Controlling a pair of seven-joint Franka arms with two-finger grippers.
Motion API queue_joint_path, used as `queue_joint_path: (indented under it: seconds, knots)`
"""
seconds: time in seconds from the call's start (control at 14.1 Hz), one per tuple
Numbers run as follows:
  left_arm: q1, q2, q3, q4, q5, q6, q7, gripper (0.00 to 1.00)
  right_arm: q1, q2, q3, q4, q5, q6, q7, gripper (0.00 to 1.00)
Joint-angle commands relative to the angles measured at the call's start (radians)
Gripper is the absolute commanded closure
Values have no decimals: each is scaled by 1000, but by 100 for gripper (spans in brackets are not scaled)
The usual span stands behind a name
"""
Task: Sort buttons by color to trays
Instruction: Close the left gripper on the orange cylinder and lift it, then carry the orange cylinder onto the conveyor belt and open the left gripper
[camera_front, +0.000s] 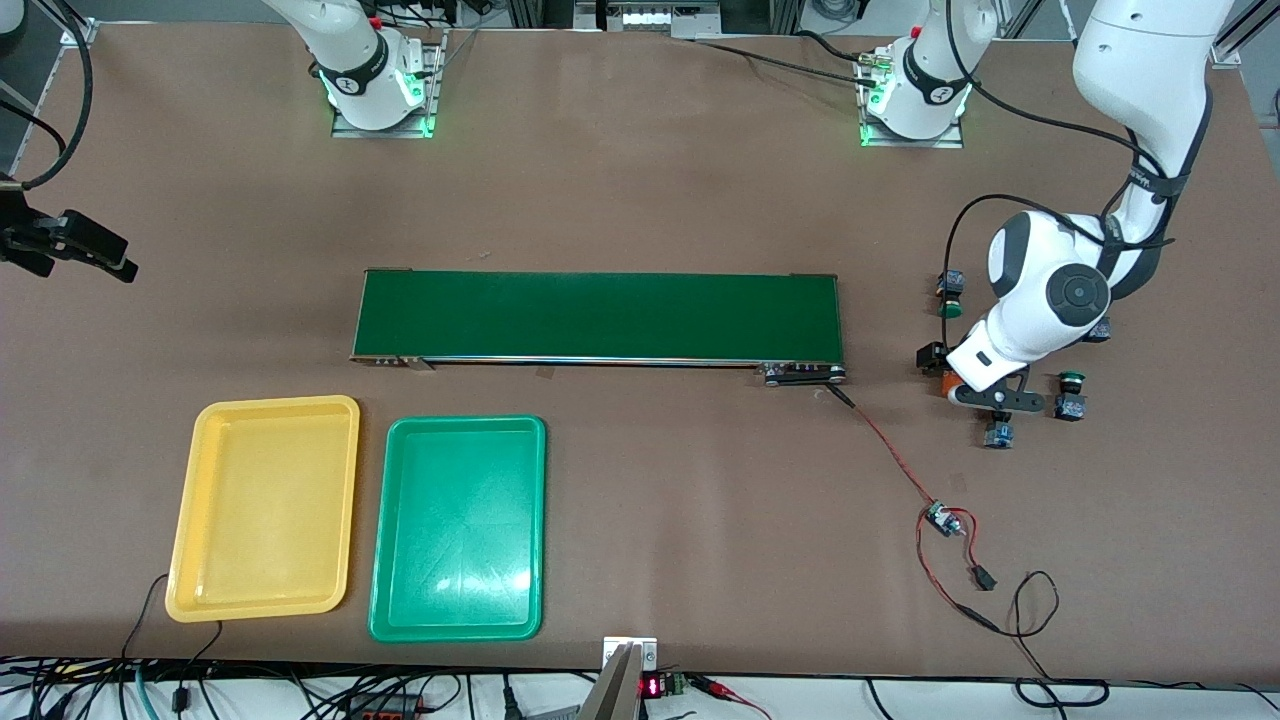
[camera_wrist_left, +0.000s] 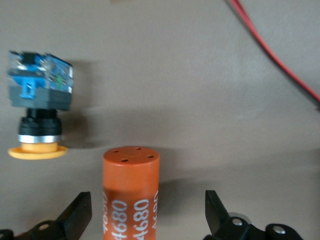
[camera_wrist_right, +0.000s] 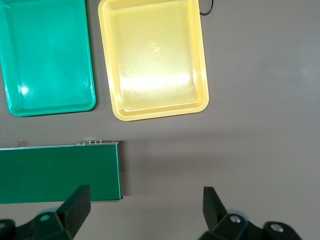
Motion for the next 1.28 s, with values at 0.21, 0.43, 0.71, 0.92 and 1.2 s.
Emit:
queue_joint_path:
  seconds: [0.21, 0.43, 0.71, 0.92, 1.2]
  knots:
    - [15, 20, 3, 15, 19, -2, 12, 63, -4, -14, -1, -20, 1, 14, 14, 0]
    - [9, -17, -8, 47, 19, -22, 52, 75, -4, -17, -1, -18, 1, 7, 14, 0]
    - [-28, -19, -65, 315, 19, -419, 87, 77, 2, -20, 0, -18, 1, -2, 21, 0]
    - [-30, -19, -209, 423, 18, -655, 86, 77, 2, -18, -1, -18, 1, -2, 22, 0]
    - [-27, -23, -393, 444, 15, -699, 138, 76, 5, -11, 0, -15, -16, 11, 16, 0]
